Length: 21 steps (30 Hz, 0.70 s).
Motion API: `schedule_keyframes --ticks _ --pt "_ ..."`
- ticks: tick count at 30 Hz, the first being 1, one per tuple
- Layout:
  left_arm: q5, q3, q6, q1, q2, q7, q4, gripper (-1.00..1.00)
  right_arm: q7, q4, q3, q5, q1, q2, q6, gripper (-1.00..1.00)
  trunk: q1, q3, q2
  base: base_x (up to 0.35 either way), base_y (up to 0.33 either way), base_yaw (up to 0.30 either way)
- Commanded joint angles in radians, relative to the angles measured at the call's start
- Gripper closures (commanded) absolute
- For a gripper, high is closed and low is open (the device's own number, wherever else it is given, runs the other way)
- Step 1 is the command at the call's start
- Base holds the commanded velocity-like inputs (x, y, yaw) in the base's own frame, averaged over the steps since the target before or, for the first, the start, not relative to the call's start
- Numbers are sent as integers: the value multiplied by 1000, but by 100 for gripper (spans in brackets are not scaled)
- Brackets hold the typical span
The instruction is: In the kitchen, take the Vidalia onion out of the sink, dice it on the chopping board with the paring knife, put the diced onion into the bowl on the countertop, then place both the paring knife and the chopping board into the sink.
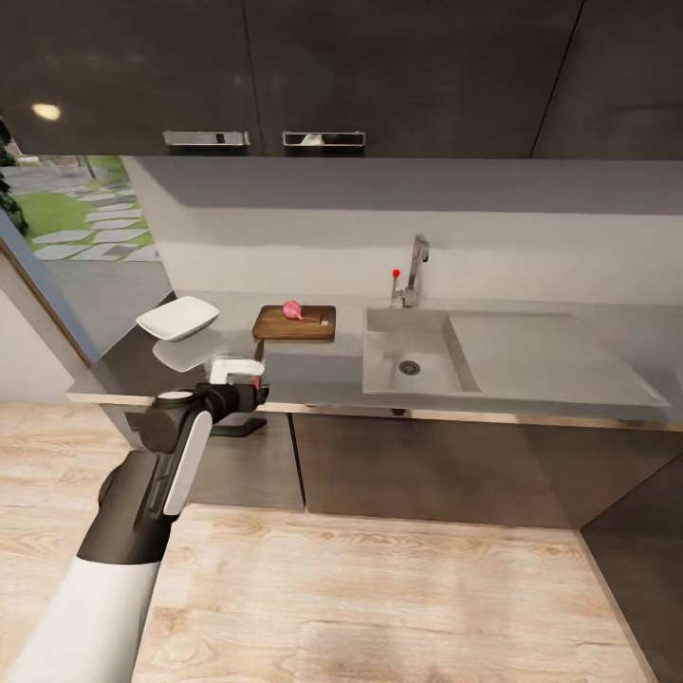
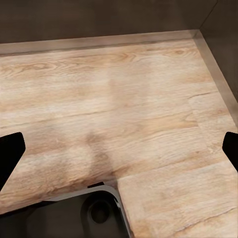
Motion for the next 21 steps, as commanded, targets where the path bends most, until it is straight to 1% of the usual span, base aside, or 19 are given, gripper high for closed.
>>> schedule_keyframes --ticks 1,2,6,12,14,15,16,17,20,21 --pt "11 -1 3 5 2 10 -1 -100 -3 -2 -4 8 0 1 0 -100 1 -2 -2 0 0 0" --pt "11 -1 -13 25 9 9 -1 -100 -3 -3 -4 8 0 1 0 -100 1 -2 -2 0 0 0" --pt "11 -1 -90 58 19 8 -1 -100 -3 -4 -4 8 0 1 1 -100 1 -2 -2 0 0 0" --pt "11 -3 -152 111 41 6 -1 -100 -3 -7 -4 8 0 1 3 -100 1 -2 -2 0 0 0" --pt "11 -3 -202 130 55 5 -1 -100 -3 -8 -4 8 0 0 3 -100 1 -2 -2 0 0 0" --pt "11 -5 -217 135 59 5 -1 -100 -3 -8 -4 8 0 0 3 -100 1 -2 -2 0 0 0" --pt "11 -15 -257 151 69 4 -1 -100 -3 -9 -4 8 0 0 5 -100 1 -2 -2 0 0 0" --pt "11 -35 -287 164 84 1 -2 -100 -3 -10 -4 8 0 0 9 -100 1 -2 -2 0 0 0" --pt "11 -105 -351 181 144 -1 -3 -100 -3 -12 -4 7 0 0 30 -100 1 -2 -2 0 0 0" --pt "13 -115 -364 182 154 -1 -3 -100 -3 -12 -4 7 0 0 32 -100 1 -2 -2 0 0 0"
